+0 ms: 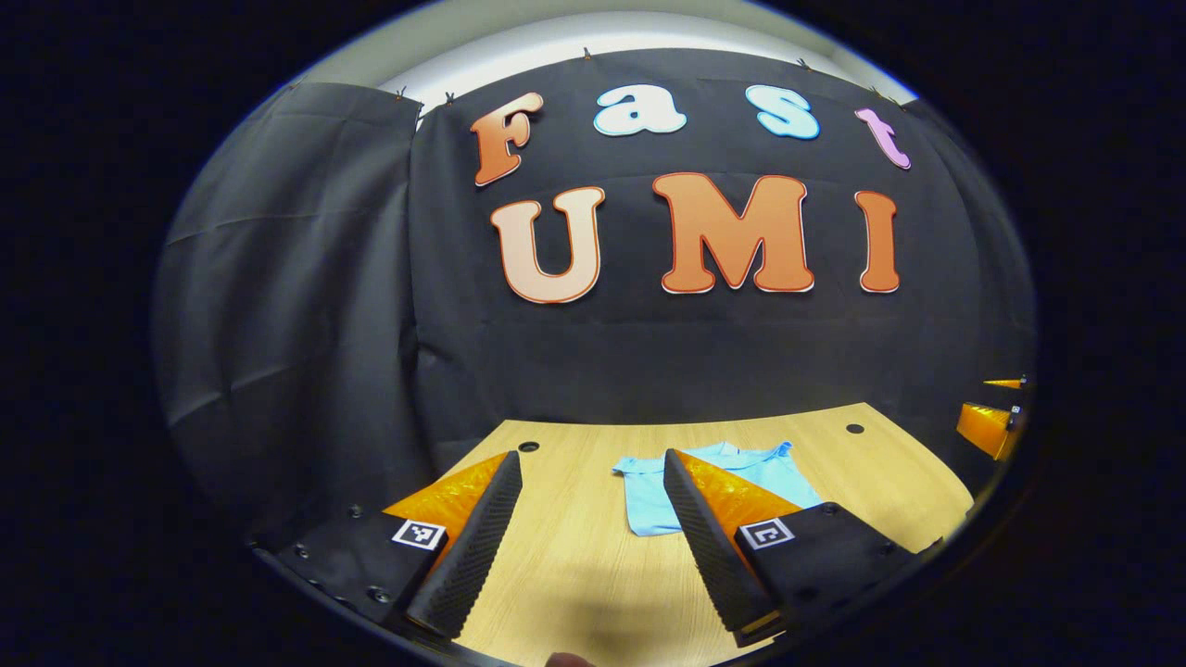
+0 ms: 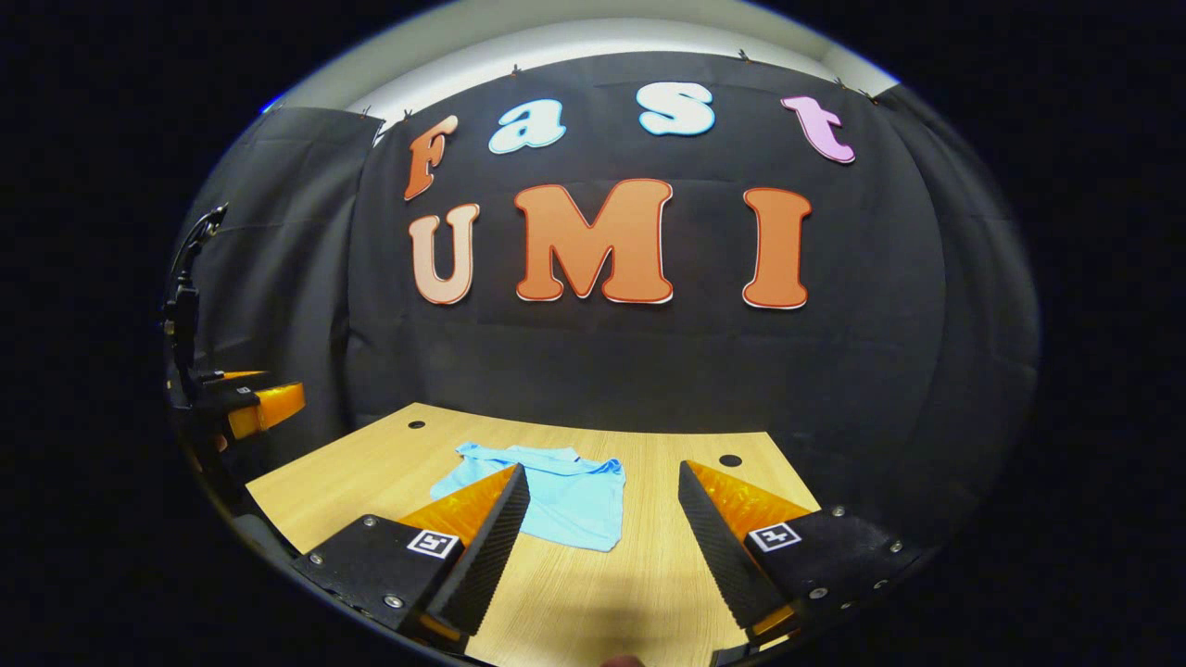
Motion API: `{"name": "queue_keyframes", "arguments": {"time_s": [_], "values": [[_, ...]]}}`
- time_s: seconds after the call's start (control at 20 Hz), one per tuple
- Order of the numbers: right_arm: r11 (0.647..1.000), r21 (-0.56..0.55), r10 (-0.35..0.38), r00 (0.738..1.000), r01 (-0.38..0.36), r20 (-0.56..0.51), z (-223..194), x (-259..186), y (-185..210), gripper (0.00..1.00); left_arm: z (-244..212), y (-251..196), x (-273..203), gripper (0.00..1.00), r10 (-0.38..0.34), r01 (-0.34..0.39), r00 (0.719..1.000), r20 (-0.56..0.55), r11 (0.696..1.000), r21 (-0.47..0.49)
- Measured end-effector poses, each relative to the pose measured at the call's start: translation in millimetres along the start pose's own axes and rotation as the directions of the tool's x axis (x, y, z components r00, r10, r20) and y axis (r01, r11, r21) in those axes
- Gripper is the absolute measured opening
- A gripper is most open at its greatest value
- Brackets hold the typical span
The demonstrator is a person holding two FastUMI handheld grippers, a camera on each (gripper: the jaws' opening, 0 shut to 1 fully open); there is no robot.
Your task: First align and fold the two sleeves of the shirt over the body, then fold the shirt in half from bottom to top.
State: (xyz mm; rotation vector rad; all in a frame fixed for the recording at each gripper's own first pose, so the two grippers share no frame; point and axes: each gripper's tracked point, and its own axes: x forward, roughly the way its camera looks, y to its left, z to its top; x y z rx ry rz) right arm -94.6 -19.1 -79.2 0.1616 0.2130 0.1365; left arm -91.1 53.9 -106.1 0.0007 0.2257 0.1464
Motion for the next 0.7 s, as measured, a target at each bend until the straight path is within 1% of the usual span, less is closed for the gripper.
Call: {"name": "queue_keyframes", "arguments": {"time_s": [0.1, 0.35, 0.5, 0.7], "values": [[1.0, 0.018, -0.003, 1.0, 0.003, 0.01, 2, -7, 5, 0.98, -1, 6, -9, 1.0, 0.016, -0.016, 1.0, -0.001, 1.0, -0.014], [0.998, 0.053, -0.018, 1.0, 0.018, 0.009, -2, -14, 12, 0.98, -3, 14, -20, 0.99, 0.002, -0.003, 1.0, -0.009, 0.999, -0.045], [0.998, 0.06, -0.022, 1.0, 0.022, -0.001, -2, -11, 19, 0.98, -11, 21, -19, 1.0, 0.002, -0.004, 1.0, -0.025, 0.999, -0.052], [0.999, 0.038, -0.026, 1.0, 0.026, 0.008, 4, -5, 24, 0.98, -13, 19, -7, 0.99, -0.03, 0.027, 0.998, -0.052, 0.998, -0.065]]}}
